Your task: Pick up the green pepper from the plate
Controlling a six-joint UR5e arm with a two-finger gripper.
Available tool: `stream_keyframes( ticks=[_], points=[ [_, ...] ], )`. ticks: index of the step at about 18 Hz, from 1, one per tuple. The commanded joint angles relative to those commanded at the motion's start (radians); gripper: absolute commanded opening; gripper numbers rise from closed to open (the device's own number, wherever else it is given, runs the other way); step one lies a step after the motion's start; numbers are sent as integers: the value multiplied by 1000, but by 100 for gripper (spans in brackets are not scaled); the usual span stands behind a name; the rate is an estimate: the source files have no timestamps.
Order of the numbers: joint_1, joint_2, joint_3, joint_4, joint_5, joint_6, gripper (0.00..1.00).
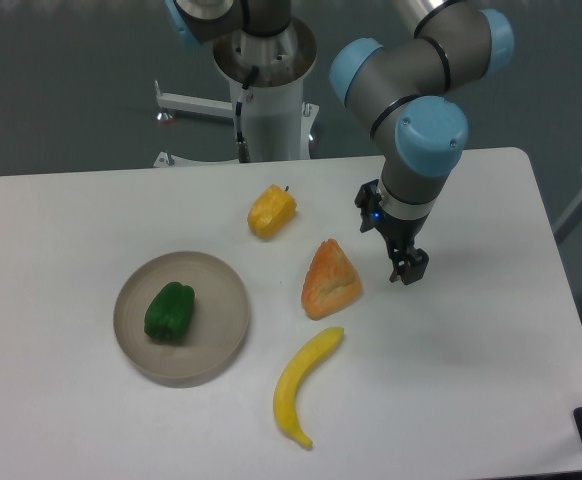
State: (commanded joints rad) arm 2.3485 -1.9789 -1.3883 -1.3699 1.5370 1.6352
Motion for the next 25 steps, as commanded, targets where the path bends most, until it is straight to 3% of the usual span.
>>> stream_keyframes(
  ticks=[5,11,17,20,25],
  points=[
    [-2,2,-3,-2,-37,-5,100],
    [-63,54,-100,-3,-74,-60,100],
    [-199,68,-110,-5,-69,-418,100],
    [-274,61,-115,3,-71,-679,100],
    [-328,29,-115,17,-75,-842,100]
  ],
)
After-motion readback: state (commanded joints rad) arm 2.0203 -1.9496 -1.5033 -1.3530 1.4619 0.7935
